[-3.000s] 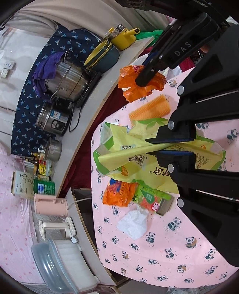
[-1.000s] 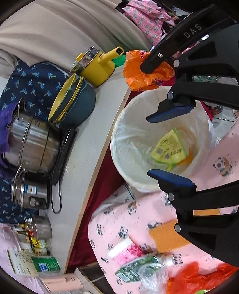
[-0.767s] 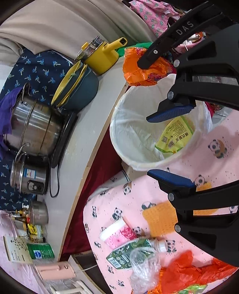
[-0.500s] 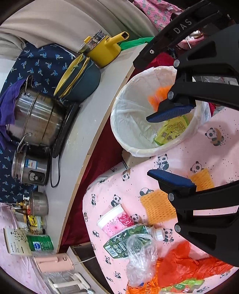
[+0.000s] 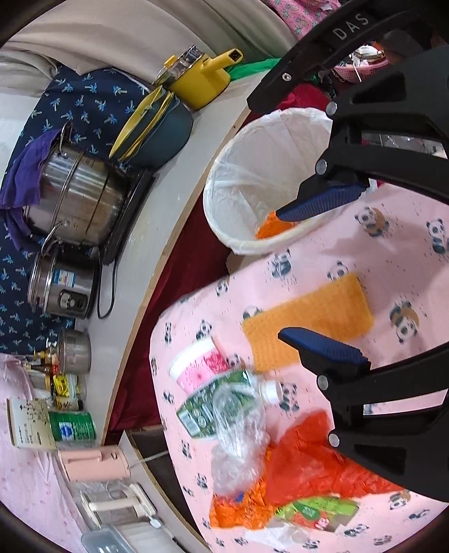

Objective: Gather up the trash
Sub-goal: 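Reach the left tool to the red plastic bag and grasp it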

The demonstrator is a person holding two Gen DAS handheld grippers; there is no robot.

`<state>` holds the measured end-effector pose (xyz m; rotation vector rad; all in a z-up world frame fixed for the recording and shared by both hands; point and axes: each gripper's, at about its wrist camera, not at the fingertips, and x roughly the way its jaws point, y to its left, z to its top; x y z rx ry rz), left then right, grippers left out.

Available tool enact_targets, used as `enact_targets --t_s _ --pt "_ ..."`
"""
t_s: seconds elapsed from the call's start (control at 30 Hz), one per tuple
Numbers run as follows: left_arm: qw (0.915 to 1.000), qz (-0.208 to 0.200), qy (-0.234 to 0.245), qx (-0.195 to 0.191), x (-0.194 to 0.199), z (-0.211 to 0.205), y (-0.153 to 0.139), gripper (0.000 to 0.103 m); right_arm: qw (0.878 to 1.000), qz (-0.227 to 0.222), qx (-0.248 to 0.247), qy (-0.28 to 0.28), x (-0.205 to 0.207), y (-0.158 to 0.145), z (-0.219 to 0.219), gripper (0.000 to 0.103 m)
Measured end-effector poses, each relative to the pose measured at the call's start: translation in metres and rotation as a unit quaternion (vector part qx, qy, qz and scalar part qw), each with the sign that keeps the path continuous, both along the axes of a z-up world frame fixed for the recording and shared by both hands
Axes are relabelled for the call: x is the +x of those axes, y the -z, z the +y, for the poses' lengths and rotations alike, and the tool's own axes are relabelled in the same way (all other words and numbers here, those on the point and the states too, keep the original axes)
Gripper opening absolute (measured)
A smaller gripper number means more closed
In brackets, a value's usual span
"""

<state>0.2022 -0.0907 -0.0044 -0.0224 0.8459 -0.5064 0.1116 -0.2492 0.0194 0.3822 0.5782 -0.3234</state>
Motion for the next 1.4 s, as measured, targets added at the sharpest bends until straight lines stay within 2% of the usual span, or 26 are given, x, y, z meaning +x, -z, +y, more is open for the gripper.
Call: enact_targets --t_s 0.17,0.43,0.8,1.1,1.4 --pt "0.9995 -0.001 -0.028 0.016 -0.007 0.03 0.002 0.061 0.999 0.007 0.0 -0.033 0.0 0.004 0.028 0.054" --pt "0.9959 0.014 -0.089 0.016 -0.016 0.09 0.013 0.061 0.996 0.015 -0.003 -0.084 -0.001 0.008 0.073 0.054" --pt "0.99 0.022 -0.137 0.028 -0.03 0.144 0.027 0.061 0.99 0.035 -0.009 -0.133 0.001 0.018 0.125 0.054" --pt "0.9871 0.03 -0.155 0.029 -0.03 0.165 0.038 0.074 0.987 0.051 -0.021 -0.151 0.006 0.029 0.148 0.054" --pt "0.9855 0.039 -0.157 0.051 -0.014 0.165 0.053 0.074 0.987 0.071 -0.023 -0.143 0.02 0.046 0.147 0.056"
